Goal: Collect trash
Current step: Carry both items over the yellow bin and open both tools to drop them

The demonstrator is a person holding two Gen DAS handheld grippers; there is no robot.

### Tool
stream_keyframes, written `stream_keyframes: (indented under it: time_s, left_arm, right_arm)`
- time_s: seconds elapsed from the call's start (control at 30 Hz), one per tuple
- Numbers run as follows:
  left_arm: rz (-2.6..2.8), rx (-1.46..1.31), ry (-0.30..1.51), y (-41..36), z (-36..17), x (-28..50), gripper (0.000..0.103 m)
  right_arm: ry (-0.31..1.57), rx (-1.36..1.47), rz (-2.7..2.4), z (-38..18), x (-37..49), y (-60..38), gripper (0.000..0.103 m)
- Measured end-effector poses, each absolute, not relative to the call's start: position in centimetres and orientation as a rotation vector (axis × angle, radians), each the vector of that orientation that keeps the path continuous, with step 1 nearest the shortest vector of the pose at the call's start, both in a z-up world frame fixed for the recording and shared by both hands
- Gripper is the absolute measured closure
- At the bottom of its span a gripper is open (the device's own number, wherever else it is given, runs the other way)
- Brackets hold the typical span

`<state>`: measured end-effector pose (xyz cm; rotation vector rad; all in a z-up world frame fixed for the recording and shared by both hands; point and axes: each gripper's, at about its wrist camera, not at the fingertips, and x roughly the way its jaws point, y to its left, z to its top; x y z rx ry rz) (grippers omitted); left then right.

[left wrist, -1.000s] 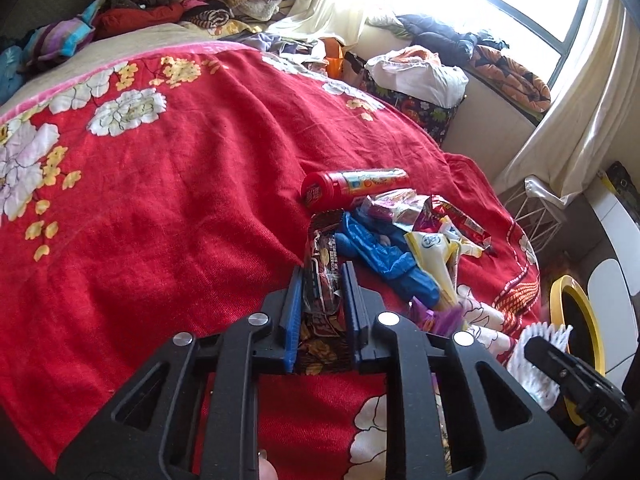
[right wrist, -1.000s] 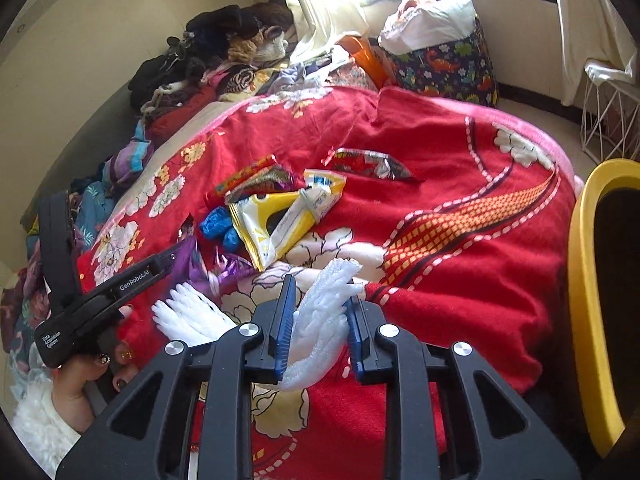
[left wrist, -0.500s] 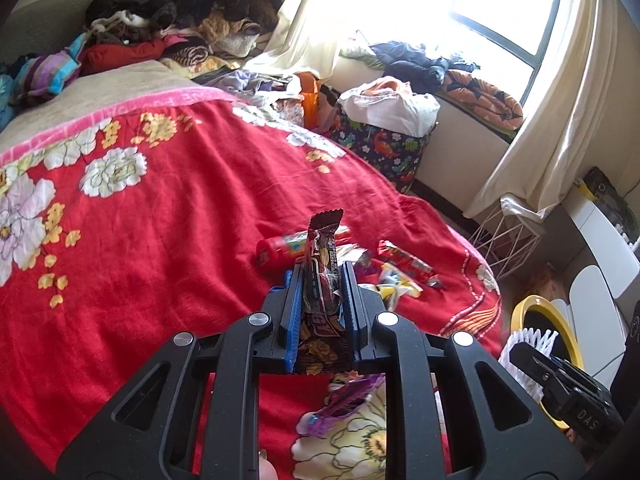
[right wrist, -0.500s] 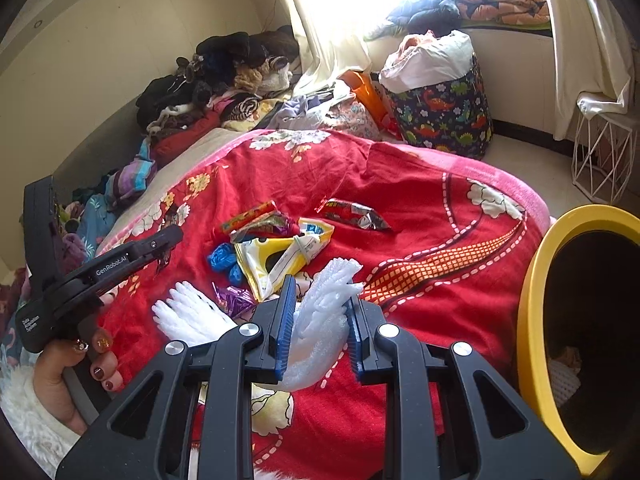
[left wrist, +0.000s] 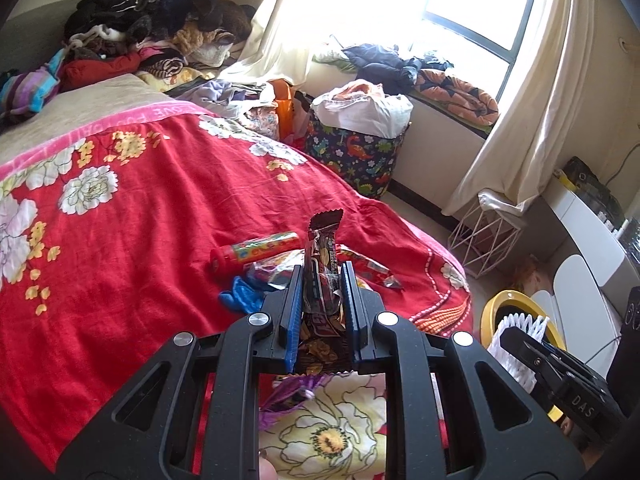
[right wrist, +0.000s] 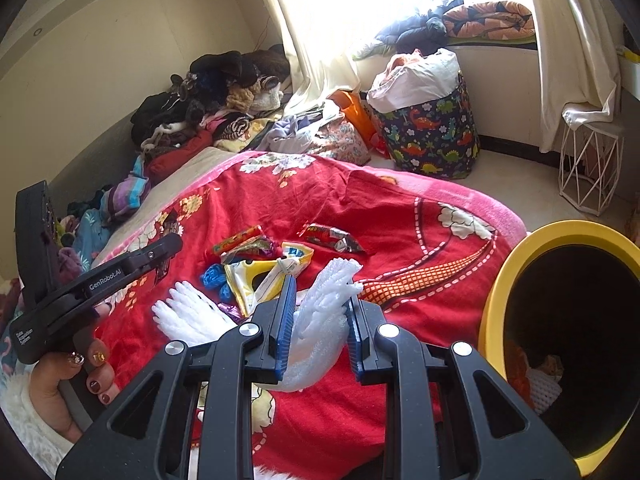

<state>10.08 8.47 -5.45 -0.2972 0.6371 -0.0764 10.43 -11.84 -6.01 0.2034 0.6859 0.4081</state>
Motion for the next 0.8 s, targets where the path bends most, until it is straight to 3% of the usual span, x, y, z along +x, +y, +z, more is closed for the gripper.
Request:
stream_keyframes:
  time_s: [0.8]
  left_arm:
    - [-0.181, -0.247, 0.599, 3.2, -2.8, 9.4, 0.090]
  right_arm:
    - [0.617, 0.237, 0.324, -4.6, 9.5, -16.9, 0.081]
